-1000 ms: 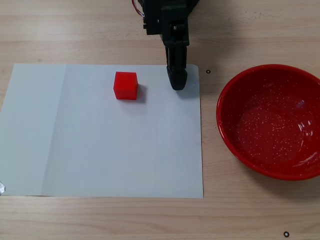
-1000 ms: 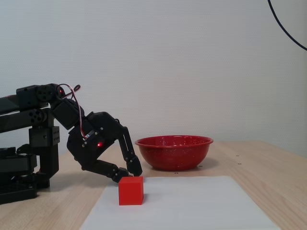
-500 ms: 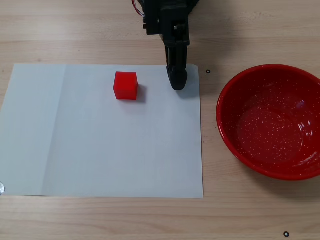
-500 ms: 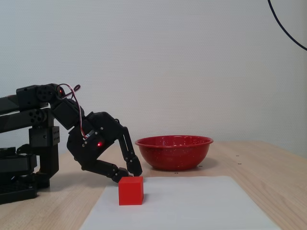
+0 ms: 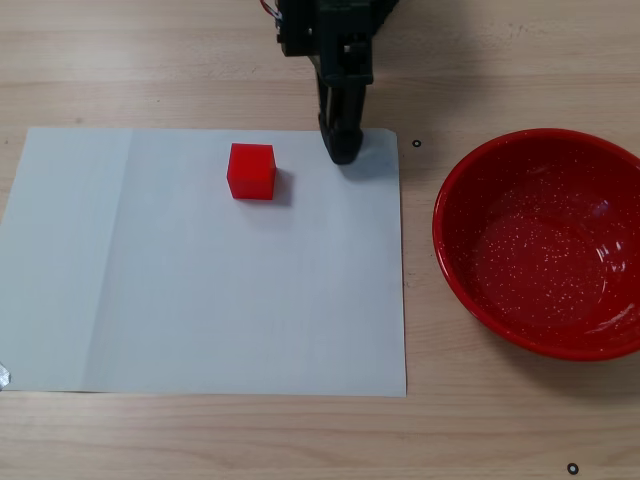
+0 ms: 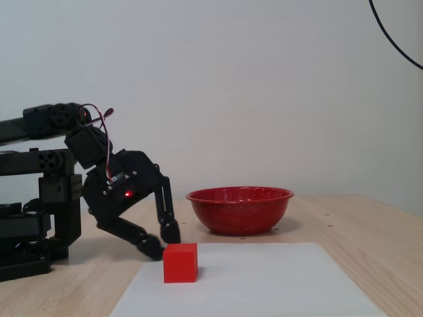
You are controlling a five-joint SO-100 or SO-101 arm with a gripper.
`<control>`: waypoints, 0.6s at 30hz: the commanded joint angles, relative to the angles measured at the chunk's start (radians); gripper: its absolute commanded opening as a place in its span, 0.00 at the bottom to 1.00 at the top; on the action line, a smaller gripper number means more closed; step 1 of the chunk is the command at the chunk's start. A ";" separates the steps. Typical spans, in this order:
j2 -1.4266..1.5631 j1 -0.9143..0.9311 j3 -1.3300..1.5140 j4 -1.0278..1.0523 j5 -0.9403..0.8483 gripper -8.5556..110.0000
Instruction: Grasp the red cube and put it in the red bowl.
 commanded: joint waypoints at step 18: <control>-0.377 -0.169 -0.588 0.216 0.176 0.08</control>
